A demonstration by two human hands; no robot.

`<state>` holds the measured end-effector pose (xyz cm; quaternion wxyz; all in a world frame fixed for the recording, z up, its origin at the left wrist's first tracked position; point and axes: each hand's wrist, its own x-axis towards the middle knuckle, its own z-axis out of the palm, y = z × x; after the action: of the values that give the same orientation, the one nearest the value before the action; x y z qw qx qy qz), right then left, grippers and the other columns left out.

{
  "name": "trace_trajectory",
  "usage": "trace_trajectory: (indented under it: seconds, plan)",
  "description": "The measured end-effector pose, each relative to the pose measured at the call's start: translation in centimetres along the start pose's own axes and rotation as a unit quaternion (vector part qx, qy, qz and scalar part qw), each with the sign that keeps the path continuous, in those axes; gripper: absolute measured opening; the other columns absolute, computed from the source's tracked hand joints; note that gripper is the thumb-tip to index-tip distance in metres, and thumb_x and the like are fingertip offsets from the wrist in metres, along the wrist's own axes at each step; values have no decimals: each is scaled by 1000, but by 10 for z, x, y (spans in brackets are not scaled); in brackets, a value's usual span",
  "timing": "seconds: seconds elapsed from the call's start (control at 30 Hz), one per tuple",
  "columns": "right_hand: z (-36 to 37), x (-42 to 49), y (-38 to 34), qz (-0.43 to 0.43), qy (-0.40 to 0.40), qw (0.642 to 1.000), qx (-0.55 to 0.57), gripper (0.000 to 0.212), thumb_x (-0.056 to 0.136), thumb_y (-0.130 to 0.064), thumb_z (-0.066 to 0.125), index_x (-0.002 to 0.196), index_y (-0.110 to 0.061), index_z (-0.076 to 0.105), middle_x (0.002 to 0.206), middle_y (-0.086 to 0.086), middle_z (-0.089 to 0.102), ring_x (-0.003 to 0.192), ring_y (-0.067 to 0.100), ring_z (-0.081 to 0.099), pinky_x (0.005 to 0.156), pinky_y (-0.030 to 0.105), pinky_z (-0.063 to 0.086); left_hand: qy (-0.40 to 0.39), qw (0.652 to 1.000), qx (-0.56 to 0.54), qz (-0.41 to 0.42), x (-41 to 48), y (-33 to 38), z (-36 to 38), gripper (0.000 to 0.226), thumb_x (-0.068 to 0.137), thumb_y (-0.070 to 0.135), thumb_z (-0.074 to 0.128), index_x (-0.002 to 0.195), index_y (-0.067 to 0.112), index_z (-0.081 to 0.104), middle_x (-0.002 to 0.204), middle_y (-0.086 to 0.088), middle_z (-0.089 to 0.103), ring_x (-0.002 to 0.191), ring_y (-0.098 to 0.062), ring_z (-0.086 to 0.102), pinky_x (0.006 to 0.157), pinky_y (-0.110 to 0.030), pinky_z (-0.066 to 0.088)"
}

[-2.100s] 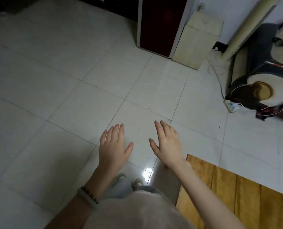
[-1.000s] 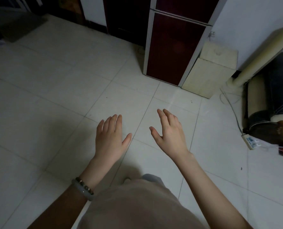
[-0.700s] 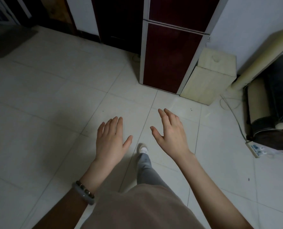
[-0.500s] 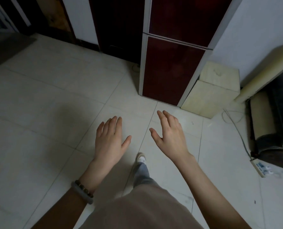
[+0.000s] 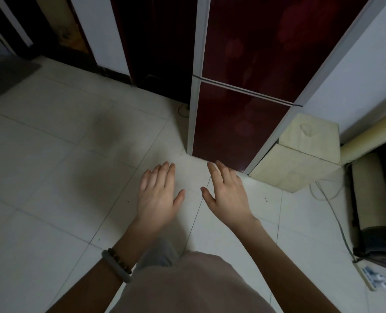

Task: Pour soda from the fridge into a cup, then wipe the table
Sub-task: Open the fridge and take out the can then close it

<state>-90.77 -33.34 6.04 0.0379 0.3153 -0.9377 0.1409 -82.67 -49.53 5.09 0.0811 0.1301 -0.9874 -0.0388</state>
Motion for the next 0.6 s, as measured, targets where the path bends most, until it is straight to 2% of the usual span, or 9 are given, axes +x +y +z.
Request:
trace_trajectory:
  seconds: [0.17,0.43,0.6]
  plan:
    - [14,60,6,0,-10,999,-41,68,67,-27,79,125,-2,54,116,19,62,98,34,63,80,42,52,-8,1000,7,0,61,-21,12,62,84,46,43,127,3,54,127,-14,59,115,-31,56,100,-45,41]
    - [40,181,3,41,-16,996,-74,68,68,-30,78,126,-5,54,118,15,62,97,32,62,78,41,52,-17,999,6,45,188,-77,24,63,84,47,35,122,2,58,121,-15,63,110,-31,60,98,-48,43]
    - [46,260,-8,77,10,994,-82,71,65,-28,79,127,-4,54,120,16,61,101,33,62,81,40,52,-1,995,7,95,271,-116,18,62,84,45,35,121,1,59,121,-16,63,110,-32,60,99,-49,42]
